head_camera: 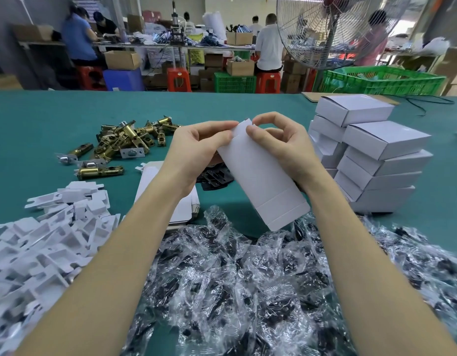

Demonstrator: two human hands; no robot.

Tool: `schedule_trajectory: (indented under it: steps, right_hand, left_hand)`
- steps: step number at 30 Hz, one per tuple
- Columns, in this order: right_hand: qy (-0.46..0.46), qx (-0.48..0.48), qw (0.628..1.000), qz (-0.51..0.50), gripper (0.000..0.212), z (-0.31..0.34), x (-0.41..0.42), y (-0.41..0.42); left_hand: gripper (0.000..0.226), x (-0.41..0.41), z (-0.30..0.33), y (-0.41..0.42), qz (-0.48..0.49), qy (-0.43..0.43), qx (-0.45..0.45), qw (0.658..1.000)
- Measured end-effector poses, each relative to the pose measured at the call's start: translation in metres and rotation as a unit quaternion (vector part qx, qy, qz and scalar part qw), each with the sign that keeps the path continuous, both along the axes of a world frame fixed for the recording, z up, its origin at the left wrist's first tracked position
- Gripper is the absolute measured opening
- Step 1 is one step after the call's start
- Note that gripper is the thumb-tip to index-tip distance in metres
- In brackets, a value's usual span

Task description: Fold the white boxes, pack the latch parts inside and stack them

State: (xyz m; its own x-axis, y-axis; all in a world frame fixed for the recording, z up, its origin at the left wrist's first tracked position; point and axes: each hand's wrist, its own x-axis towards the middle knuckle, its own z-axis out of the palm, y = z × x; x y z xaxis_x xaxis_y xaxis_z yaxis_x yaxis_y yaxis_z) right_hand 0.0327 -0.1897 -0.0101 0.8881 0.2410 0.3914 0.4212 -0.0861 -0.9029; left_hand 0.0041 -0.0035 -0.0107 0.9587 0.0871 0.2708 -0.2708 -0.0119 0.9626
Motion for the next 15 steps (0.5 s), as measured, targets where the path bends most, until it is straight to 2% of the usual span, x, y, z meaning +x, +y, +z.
schedule_trajectory:
  steps: [5, 10, 15]
  right_hand:
    - [-0.005, 0.002, 1.0, -0.009, 0.008, -0.002, 0.002, 0.003]
    - [-0.016, -0.006, 1.0, 0.005, 0.01, -0.004, 0.004, 0.008]
    - [-0.02, 0.0, 1.0, 0.023, 0.014, -0.006, 0.005, 0.012]
  left_hand:
    - [0.016, 0.001, -0.003, -0.002, 0.035, -0.031, 0.038, 0.998]
    - [0.002, 0.002, -0.009, -0.004, 0.057, -0.033, 0.029, 0.997]
    - [0.01, 0.003, -0.008, -0.004, 0.05, -0.007, 0.001, 0.999]
